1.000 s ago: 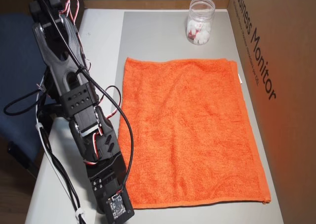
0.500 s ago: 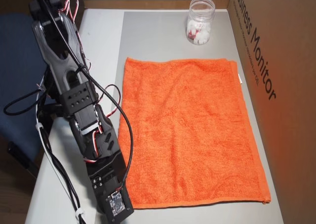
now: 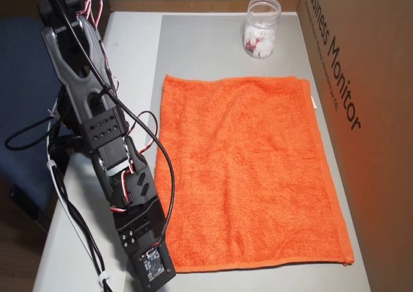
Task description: Fold the blanket.
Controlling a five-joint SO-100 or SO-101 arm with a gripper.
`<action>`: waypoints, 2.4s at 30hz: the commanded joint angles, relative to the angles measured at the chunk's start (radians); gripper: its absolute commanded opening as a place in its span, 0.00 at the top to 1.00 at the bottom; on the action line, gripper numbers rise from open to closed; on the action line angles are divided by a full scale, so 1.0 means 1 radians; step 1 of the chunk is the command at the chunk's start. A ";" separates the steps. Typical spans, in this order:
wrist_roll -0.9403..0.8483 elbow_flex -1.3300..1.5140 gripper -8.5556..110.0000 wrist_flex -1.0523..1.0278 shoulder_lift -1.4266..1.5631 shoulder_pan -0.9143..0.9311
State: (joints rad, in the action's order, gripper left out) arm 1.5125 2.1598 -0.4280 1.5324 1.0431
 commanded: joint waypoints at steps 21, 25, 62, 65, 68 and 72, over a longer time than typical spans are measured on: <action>-0.092 0.066 0.93 -0.032 0.149 0.026; -0.078 0.064 0.93 -0.107 0.215 0.026; 0.330 -0.086 0.93 -0.368 0.577 -0.275; 0.357 -0.137 0.93 -0.368 0.574 -0.314; 0.374 -0.169 0.93 -0.368 0.574 -0.354; 0.396 -0.204 0.93 -0.368 0.574 -0.403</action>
State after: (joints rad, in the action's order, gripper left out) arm 1.8929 2.0218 -0.7961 2.0831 0.6627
